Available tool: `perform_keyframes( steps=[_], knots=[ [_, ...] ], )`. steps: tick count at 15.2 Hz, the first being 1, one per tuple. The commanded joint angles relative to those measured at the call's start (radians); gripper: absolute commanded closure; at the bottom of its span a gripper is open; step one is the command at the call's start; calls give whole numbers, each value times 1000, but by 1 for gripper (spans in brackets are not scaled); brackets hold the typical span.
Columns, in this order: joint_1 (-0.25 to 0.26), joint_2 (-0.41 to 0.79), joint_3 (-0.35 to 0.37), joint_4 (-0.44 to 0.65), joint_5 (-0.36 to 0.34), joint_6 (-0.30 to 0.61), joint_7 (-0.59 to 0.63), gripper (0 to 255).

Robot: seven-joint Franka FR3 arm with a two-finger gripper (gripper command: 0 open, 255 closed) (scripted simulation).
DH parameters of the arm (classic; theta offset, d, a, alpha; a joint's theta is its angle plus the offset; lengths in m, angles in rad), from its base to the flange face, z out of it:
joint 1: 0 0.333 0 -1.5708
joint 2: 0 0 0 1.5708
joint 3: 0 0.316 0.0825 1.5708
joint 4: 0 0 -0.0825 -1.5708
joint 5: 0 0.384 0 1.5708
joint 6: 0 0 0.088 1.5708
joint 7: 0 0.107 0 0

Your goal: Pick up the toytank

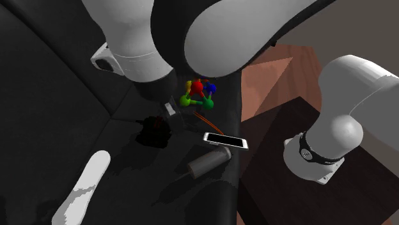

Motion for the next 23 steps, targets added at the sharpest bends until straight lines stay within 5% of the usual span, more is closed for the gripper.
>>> perform_keyframes(
  steps=[1, 8, 17, 18, 23],
  knots=[
    [-8, 71, -19, 33, -1, 32, -24, 0],
    [-54, 319, -72, 179, 19, 111, -119, 0],
    [-60, 377, -70, 138, 35, 207, -122, 0],
    [-60, 379, -70, 141, 36, 207, -122, 255],
    [-60, 380, -70, 142, 36, 207, -122, 255]
  ],
)
